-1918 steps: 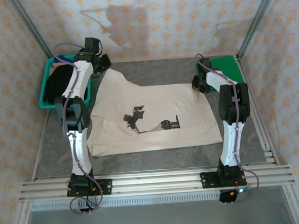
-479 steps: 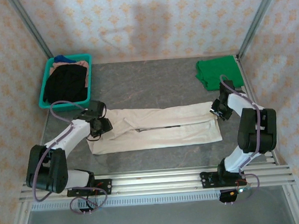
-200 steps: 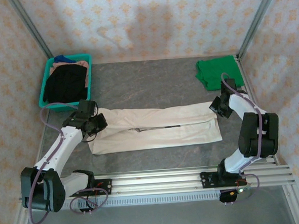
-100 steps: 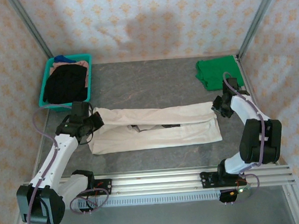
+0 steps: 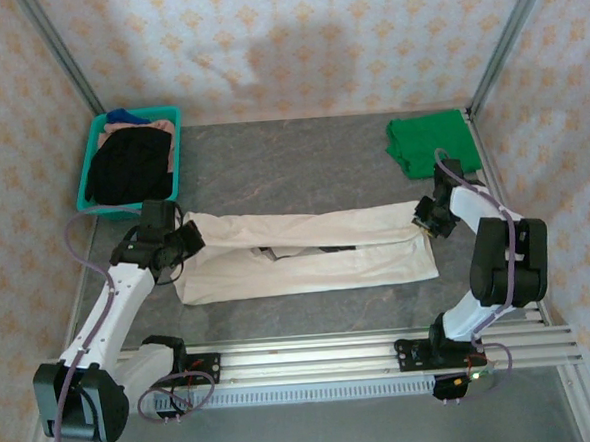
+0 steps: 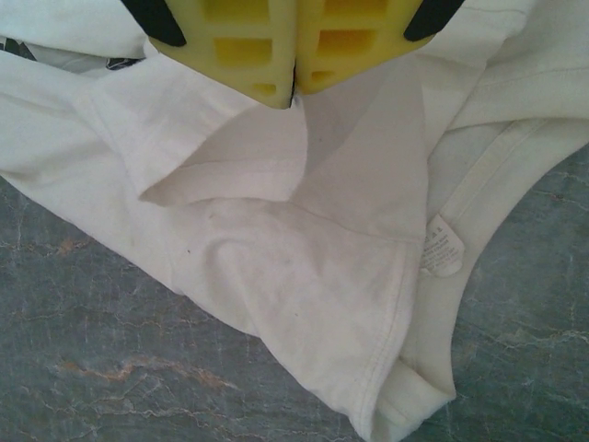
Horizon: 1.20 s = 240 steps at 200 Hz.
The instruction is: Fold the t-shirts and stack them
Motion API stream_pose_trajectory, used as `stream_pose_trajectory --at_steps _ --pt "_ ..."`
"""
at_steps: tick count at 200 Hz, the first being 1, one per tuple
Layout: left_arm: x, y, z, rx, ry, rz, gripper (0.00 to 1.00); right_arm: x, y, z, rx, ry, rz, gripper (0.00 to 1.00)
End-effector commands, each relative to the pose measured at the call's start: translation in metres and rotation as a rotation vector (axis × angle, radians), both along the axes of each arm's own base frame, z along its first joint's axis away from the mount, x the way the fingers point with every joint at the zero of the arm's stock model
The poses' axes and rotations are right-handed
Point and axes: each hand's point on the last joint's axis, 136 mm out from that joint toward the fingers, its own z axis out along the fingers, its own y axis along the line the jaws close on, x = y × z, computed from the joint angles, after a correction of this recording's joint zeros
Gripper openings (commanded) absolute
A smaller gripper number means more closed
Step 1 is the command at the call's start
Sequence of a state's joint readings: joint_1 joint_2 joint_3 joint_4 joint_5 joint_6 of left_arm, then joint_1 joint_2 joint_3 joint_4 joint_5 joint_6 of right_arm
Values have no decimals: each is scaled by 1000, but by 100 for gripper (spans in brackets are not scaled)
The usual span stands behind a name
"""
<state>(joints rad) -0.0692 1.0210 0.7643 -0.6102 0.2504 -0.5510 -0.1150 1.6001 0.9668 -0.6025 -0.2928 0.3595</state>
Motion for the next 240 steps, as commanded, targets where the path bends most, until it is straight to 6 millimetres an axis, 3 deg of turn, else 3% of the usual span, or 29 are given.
stream_pose_trajectory --at_steps 1,22,47,61,97,120,140,168,204,240 --pt "5 9 7 33 -14 25 0 -4 -5 -4 -20 16 -11 15" --pt "6 13 7 41 -6 38 0 -3 -5 0 -23 18 1 0" --pt "16 19 19 44 -26 62 0 8 -8 23 -42 -36 1 0" --pt "31 21 33 61 -56 49 0 28 -10 46 -45 -97 -2 0" --pt "96 28 87 114 -130 56 0 94 -15 106 -40 -251 -12 0" --pt "117 27 107 126 -141 40 0 112 -13 121 -21 -302 -14 0" --pt "109 25 92 113 -138 30 0 102 -12 103 -18 -286 -15 0" --pt "77 33 64 149 -78 56 0 75 -10 74 -28 -224 6 0" --pt "30 39 43 166 -51 83 0 42 -7 60 -30 -182 18 0" --pt "-3 32 2 115 4 92 0 20 -6 41 -39 -132 24 0"
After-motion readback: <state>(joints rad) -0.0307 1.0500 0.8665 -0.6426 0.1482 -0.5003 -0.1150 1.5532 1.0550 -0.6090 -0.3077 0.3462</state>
